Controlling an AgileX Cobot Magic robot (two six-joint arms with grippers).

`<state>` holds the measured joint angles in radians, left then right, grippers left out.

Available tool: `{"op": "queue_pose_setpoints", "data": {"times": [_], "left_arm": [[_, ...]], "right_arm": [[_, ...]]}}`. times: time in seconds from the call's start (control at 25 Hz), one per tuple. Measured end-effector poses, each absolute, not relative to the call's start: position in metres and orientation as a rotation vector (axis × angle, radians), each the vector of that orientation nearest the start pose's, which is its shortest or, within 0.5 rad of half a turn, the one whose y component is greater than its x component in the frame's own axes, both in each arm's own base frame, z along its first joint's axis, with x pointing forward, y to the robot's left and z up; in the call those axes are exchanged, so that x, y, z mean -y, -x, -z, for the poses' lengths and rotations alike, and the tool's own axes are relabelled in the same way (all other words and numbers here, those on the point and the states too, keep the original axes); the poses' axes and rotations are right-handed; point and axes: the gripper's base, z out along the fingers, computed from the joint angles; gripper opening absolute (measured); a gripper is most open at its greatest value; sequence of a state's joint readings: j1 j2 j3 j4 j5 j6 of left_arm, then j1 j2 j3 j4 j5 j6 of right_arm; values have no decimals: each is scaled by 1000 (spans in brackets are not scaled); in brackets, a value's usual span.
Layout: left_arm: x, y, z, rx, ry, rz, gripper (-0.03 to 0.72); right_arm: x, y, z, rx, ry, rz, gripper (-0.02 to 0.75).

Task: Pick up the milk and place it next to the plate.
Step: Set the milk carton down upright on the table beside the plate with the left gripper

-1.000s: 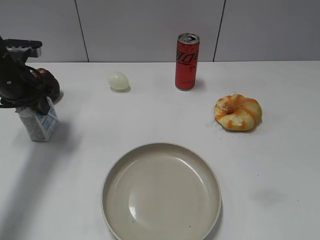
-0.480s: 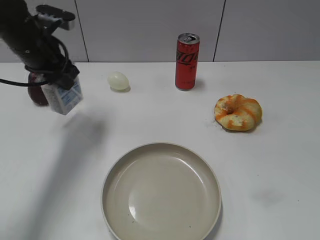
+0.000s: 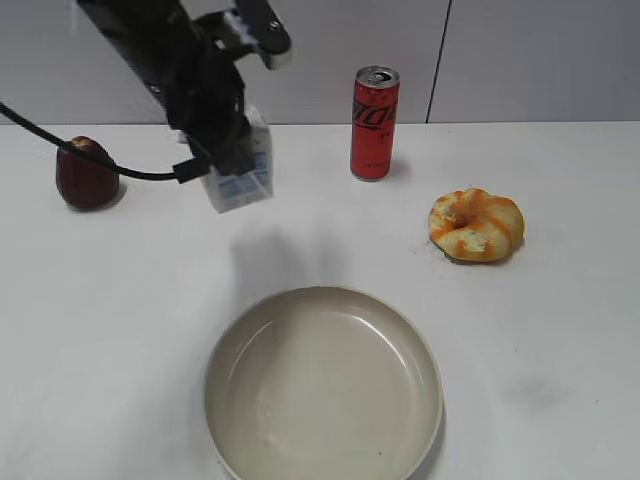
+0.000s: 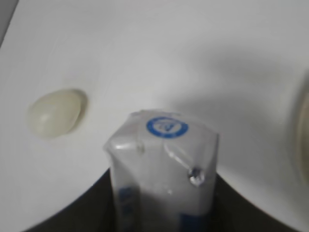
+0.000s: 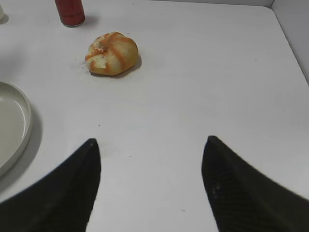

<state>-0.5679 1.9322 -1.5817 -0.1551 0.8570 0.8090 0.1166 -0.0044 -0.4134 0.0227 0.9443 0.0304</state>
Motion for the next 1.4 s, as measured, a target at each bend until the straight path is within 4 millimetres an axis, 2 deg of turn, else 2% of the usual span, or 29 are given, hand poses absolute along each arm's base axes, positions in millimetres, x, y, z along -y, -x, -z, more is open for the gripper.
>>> {"op": "queue_pose_setpoints", "data": {"times": [0.16, 0.36, 0.52, 0.8, 0.88, 1.04, 1.16, 1.24, 1.4], "left_arm": [[272, -336, -231, -1993, -1842, 124, 277], [300, -318, -216, -1894, -1984, 173, 277], [310, -312, -202, -1848, -2065, 183, 277], [313, -314, -189, -1842, -2096, 179, 297], [314, -314, -188, -1844, -2092, 184, 340], [315, -315, -189, -1841, -2074, 195, 508], [315, -315, -189, -1846, -2068, 198, 601], [315, -314, -192, -1852, -2057, 196, 621], [310, -314, -211, -1860, -2003, 160, 627]], "right_arm": [[-3, -8, -262, -2010, 85, -121, 500], [-3, -8, -262, -2010, 85, -121, 500], [-3, -8, -262, -2010, 85, -121, 500], [-3, -8, -262, -2010, 85, -121, 500], [-3, -8, -262, -2010, 85, -121, 500], [-3, -8, -262, -2010, 85, -121, 500], [-3, -8, -262, -2010, 85, -121, 500], [-3, -8, -262, -2010, 85, -121, 500], [-3, -8, -262, -2010, 85, -121, 500]]}}
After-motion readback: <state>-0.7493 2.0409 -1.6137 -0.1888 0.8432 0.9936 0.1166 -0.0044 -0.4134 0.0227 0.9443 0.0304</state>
